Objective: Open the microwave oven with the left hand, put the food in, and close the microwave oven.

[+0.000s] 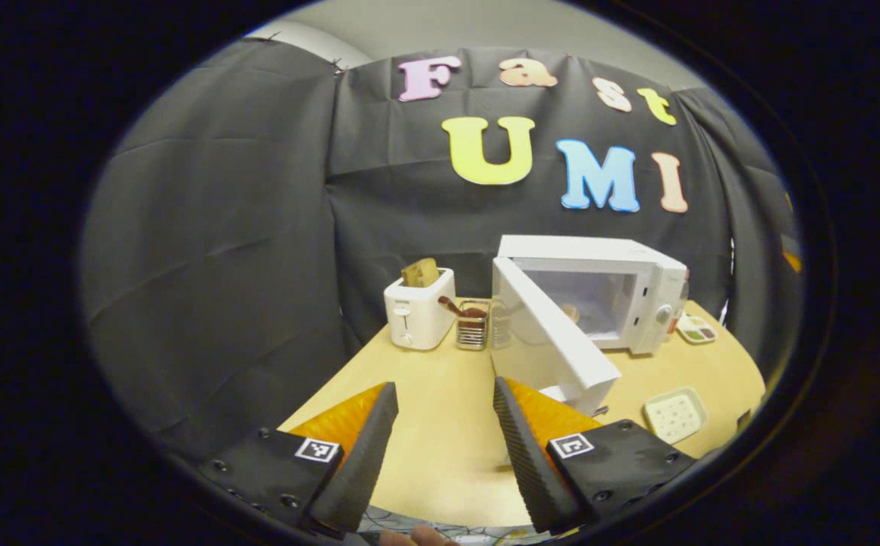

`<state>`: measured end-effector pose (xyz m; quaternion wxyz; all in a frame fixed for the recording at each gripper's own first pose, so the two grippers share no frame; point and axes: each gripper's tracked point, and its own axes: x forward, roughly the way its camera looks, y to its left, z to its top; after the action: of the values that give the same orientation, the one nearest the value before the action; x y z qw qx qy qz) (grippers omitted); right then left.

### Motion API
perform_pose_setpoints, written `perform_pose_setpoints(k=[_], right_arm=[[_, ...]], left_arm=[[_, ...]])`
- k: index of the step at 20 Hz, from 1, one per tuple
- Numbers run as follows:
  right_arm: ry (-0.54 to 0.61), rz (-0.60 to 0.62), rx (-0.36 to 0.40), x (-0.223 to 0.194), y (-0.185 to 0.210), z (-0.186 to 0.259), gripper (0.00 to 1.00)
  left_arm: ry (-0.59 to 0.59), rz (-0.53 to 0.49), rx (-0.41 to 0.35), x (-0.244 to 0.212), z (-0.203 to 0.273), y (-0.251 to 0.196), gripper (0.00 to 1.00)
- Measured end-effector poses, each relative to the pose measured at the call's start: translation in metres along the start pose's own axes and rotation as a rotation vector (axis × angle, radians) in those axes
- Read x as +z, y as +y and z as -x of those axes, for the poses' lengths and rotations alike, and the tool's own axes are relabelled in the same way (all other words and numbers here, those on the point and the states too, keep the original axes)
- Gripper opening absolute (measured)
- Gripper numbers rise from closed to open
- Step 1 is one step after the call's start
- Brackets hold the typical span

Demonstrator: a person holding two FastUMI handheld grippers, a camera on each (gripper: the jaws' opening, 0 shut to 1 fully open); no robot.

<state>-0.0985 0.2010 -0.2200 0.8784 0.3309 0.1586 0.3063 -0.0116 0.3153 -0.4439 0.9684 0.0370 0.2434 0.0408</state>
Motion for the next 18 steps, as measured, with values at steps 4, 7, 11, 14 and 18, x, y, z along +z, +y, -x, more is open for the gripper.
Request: perform_pose_setpoints(k=[4,7,11,14,18], right_arm=[[-0.056,0.001,-0.086,0.020,-0.003,-0.015,0.97],[-0.076,-0.006,-0.150,0.029,-0.007,-0.022,0.97],[-0.083,-0.032,-0.194,0.034,-0.011,-0.024,0.97],[-0.099,-0.067,-0.212,0.039,-0.011,-0.021,0.97],[-0.143,-0.053,-0.214,0.059,-0.003,-0.017,0.97]], left_arm=[[0.039,0.032,-0.083,-0.020,-0.053,-0.012,0.90],[0.083,0.054,-0.121,-0.033,-0.070,-0.020,0.83],[0.083,0.013,-0.195,-0.034,-0.075,-0.050,0.82],[0.092,0.009,-0.257,-0.034,-0.079,-0.078,0.82],[0.088,-0.001,-0.313,-0.027,-0.093,-0.113,0.82]])
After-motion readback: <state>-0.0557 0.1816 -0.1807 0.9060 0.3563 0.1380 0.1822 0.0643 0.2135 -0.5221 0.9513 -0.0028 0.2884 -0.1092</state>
